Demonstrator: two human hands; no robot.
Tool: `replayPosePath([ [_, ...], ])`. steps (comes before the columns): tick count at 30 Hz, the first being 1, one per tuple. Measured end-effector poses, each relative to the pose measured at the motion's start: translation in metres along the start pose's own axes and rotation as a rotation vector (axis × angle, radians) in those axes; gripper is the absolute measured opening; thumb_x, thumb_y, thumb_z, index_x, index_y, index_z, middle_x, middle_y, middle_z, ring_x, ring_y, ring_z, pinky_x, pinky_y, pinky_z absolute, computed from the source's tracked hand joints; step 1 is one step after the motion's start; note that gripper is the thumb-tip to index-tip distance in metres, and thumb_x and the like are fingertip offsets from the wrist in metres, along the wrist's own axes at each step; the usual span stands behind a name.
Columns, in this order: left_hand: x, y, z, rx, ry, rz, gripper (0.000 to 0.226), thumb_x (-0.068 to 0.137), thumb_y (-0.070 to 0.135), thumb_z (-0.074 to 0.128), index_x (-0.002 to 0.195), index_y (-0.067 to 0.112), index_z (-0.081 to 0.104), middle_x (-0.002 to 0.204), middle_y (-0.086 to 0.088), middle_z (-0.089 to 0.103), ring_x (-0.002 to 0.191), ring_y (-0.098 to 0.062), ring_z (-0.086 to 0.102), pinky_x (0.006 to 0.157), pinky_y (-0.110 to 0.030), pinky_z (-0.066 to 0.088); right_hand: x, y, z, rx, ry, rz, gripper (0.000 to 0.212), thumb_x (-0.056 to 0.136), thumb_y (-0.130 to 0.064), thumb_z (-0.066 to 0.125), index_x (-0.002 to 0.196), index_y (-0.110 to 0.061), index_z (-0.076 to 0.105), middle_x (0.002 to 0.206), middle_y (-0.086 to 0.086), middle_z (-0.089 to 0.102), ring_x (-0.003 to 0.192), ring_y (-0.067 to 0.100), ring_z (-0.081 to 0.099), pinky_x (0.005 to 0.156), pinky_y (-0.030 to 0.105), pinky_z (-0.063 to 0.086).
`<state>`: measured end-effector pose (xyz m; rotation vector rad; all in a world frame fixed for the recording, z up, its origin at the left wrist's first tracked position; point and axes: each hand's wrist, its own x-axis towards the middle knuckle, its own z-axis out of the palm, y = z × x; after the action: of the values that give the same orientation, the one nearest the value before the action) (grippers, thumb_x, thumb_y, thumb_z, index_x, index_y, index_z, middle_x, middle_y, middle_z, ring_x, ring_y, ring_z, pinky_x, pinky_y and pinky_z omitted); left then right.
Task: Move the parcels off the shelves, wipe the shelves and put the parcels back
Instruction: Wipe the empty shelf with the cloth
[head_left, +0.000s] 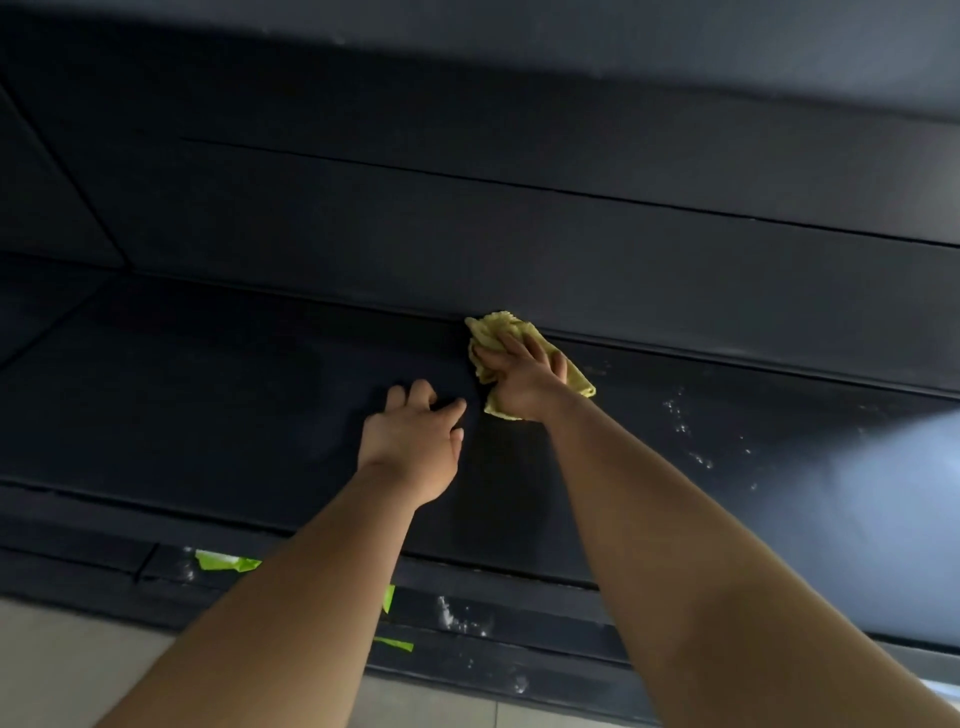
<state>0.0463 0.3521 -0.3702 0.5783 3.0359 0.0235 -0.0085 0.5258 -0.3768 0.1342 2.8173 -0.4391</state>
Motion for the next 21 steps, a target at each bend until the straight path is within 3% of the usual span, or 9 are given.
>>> replayPosePath([
  [6, 0.004, 0.009, -0.001, 0.03, -0.01, -0.05, 0.045, 0.099, 0.045, 0.028, 0.144, 0.039, 0.026, 0.131, -0.003, 0.031, 0.115, -0.025, 0.034, 0.07, -0.034, 0.037, 0.015, 0.01, -0.004, -0.057, 0.017, 0.064, 0.077, 0.092, -0.035, 0.049, 0.148, -0.048, -0.002, 0.159, -0.014, -0.014, 0.146, 0.019, -0.016, 0.116, 0.055, -0.009],
  [11, 0.004, 0.011, 0.0, 0.038, -0.018, -0.064, 0.045, 0.099, 0.044, 0.028, 0.144, 0.037, 0.024, 0.132, -0.004, 0.03, 0.114, -0.025, 0.034, 0.071, -0.036, 0.038, 0.006, 0.036, -0.005, -0.023, 0.065, 0.167, 0.068, 0.096, -0.035, 0.038, 0.15, -0.044, -0.002, 0.16, -0.011, -0.012, 0.147, 0.02, -0.015, 0.115, 0.054, -0.01],
  [21, 0.0, 0.012, 0.002, 0.032, -0.028, -0.056, 0.047, 0.1, 0.041, 0.026, 0.147, 0.035, 0.02, 0.135, -0.007, 0.028, 0.119, -0.028, 0.032, 0.09, -0.045, 0.045, -0.05, 0.08, -0.007, 0.077, 0.115, 0.421, 0.069, 0.094, -0.044, 0.04, 0.151, -0.041, 0.002, 0.16, -0.005, -0.014, 0.146, 0.024, -0.018, 0.114, 0.056, -0.013],
])
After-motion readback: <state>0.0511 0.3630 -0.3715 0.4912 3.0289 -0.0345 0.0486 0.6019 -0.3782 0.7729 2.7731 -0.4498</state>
